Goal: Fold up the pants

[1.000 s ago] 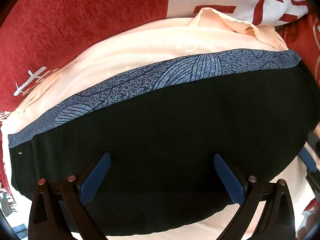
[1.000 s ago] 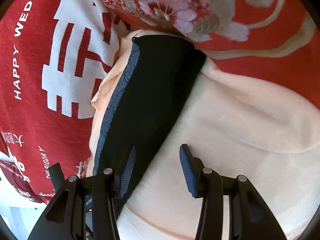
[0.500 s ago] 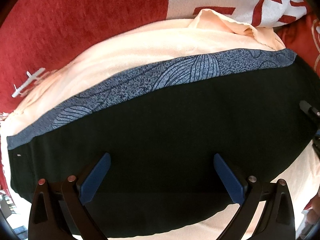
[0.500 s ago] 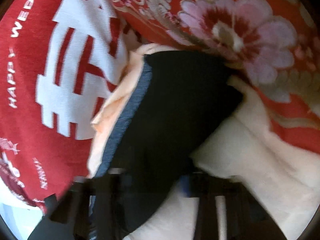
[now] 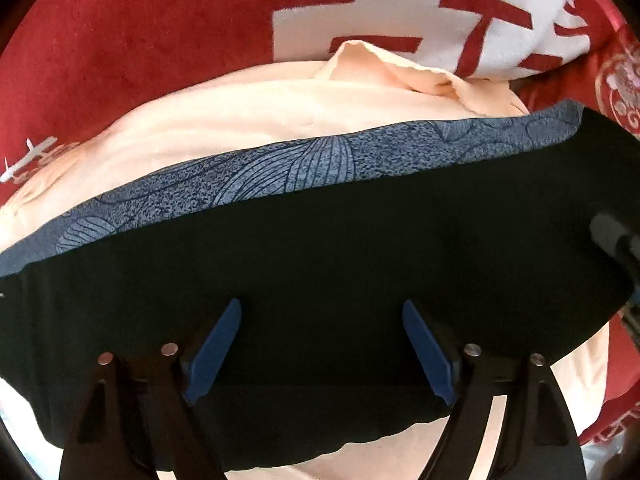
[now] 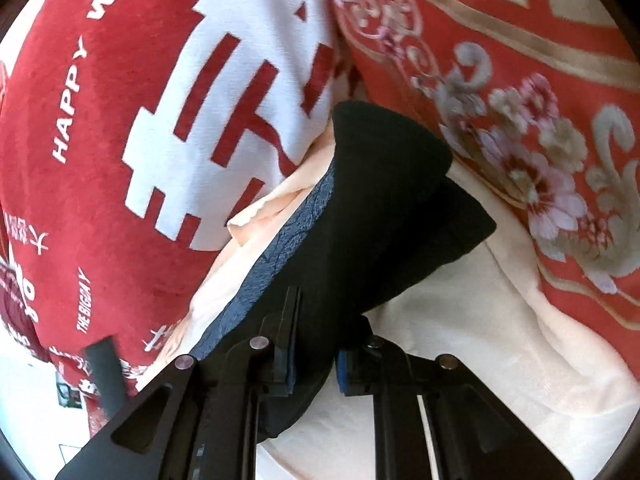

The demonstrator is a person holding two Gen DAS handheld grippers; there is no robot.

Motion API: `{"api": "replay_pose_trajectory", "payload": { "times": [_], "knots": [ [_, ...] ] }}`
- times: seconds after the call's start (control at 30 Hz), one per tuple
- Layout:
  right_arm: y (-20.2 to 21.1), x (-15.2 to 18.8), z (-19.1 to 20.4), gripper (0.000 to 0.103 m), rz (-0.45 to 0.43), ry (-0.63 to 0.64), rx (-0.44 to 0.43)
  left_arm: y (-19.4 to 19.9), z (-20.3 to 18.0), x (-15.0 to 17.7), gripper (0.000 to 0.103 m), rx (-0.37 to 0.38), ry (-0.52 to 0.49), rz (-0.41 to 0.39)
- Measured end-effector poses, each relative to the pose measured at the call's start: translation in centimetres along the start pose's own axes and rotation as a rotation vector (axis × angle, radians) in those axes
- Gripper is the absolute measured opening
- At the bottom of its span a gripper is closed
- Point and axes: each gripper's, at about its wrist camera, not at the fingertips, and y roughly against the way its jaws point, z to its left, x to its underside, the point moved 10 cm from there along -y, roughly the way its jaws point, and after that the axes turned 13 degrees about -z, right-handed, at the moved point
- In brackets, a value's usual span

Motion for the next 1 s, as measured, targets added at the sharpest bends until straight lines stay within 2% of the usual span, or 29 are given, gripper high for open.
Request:
{"api": "replay_pose_trajectory", "payload": {
  "times": [0.27, 0.4, 0.6, 0.73, 0.87, 0.93, 1.0],
  "knots": [
    [0.7, 0.3, 3.3, 0.015, -0.002, 0.160, 0.015, 0.7, 0.3, -0.4, 0.085, 0.042, 0.001, -0.004],
    [1.2, 0.6, 5.0, 0.015, -0.008, 0.230, 0.022, 2.3, 2.1, -0.9, 0.085, 0.056, 0.049, 0.006],
    [2.0, 1.0, 9.2, 0.015, -0.044, 0.353, 0.025, 5.0, 9.2, -0.9, 0.085, 0.031, 0.077, -0.023],
    [2.5, 2.7, 12.7, 0.015, -0.054, 0.453, 0.021, 7.8, 15.9, -0.4, 0.085, 0.002, 0.095, -0.054],
    [2.5, 5.9, 17.1, 0.015, -0.051, 0.551, 0.003, 9.4, 23.9, 1.4, 0.085, -0.071, 0.116, -0.052],
    [2.1, 8.3, 19.1, 0.015, -0.034, 0.610, -0.005, 9.8, 28.7, 3.1, 0.085, -0.124, 0.140, -0.035],
    [1.1, 11.4, 21.4, 0.016, -0.004, 0.679, -0.013, 9.6, 31.9, 4.3, 0.085, -0.165, 0.168, -0.019]
  ]
}}
